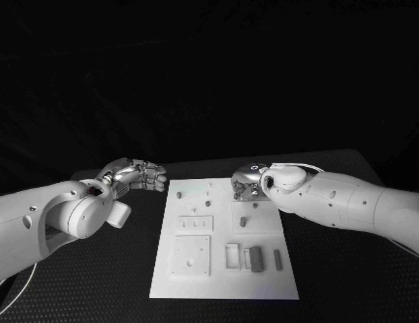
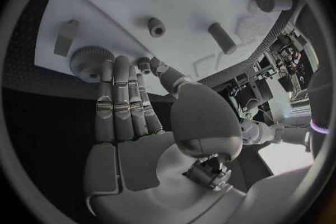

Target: Assemble the parts on the task board

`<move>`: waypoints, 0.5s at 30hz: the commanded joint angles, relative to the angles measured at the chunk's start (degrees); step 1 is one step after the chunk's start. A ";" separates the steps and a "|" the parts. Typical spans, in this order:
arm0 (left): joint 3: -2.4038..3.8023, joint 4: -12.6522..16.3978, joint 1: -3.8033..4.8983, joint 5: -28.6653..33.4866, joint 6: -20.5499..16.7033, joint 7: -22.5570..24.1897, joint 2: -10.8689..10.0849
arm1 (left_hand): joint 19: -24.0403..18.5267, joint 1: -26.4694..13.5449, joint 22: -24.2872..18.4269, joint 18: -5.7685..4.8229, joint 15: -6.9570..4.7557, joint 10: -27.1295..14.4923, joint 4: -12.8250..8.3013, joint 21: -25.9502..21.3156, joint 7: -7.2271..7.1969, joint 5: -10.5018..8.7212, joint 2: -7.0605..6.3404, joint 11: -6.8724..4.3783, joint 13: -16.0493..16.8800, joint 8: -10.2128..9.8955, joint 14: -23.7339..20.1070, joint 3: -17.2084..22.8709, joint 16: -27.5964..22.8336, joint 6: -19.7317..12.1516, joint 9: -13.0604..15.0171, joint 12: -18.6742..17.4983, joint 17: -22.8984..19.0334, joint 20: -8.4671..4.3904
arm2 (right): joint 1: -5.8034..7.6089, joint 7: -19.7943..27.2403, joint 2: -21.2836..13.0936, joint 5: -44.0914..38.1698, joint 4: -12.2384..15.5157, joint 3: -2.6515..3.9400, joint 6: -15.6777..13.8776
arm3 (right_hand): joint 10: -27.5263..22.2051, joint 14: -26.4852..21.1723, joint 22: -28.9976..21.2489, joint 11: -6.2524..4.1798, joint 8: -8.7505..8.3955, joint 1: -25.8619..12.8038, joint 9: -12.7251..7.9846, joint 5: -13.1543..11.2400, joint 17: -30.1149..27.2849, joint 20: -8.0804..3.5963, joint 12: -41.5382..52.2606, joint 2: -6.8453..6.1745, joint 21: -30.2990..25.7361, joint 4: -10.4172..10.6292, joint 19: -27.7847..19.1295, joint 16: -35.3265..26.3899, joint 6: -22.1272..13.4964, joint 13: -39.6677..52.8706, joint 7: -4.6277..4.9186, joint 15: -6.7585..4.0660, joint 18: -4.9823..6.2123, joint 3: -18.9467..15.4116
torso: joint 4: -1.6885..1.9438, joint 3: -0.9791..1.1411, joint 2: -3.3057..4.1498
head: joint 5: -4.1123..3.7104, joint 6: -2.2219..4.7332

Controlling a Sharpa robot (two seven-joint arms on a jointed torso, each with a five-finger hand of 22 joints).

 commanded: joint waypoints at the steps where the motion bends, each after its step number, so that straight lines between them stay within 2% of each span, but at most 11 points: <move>1: 0.04 0.25 0.05 -0.20 0.88 0.74 0.04 | 0.21 -0.56 0.09 0.17 0.12 0.24 0.00 -0.23 0.04 0.19 -0.25 0.14 0.05 0.00 0.28 -0.25 -0.34 0.41 -0.08 -0.28 0.11 0.03 | -0.07 -0.11 0.17 -1.21 -0.24 -0.08 0.56 | 0.61 0.42 1.33 0.02 -0.34 0.13 -0.06 0.20 0.16 -0.11 -0.19 0.50 0.45 0.01 0.27 0.42 0.54 -0.06 -0.02 -0.07 0.67 0.19 | 0.84 0.13 0.27 | 0.00 -0.06; 7: 0.05 0.25 0.05 -0.20 0.85 0.67 0.06 | 0.21 -0.62 0.11 0.16 0.12 0.25 0.02 -0.24 0.04 0.19 -0.22 0.14 0.06 -0.02 0.29 -0.26 -0.39 0.42 -0.12 -0.31 0.15 0.04 | -0.11 -0.19 0.27 -1.34 -0.27 -0.11 0.54 | 1.01 0.56 1.33 -0.09 -0.37 0.20 -0.07 0.18 0.42 -0.16 -0.16 0.97 0.72 0.02 0.34 0.59 0.86 -0.03 -0.11 -0.18 0.67 0.31 | 0.81 0.20 0.42 | 0.01 -0.33; 15: 0.05 0.26 0.06 -0.20 0.87 0.61 0.08 | 0.21 -0.69 0.12 0.17 0.12 0.25 0.03 -0.26 0.05 0.19 -0.22 0.14 0.07 -0.07 0.30 -0.27 -0.46 0.42 -0.17 -0.35 0.20 0.03 | -0.12 -0.14 0.49 -1.36 0.01 -0.12 1.21 | 1.21 0.59 1.33 -0.13 -0.44 -0.23 -0.12 0.15 0.63 -0.15 -0.24 0.68 0.96 0.06 0.35 0.67 1.08 -0.04 -0.17 -0.22 0.67 0.10 | 0.89 0.20 0.60 | 0.03 -0.60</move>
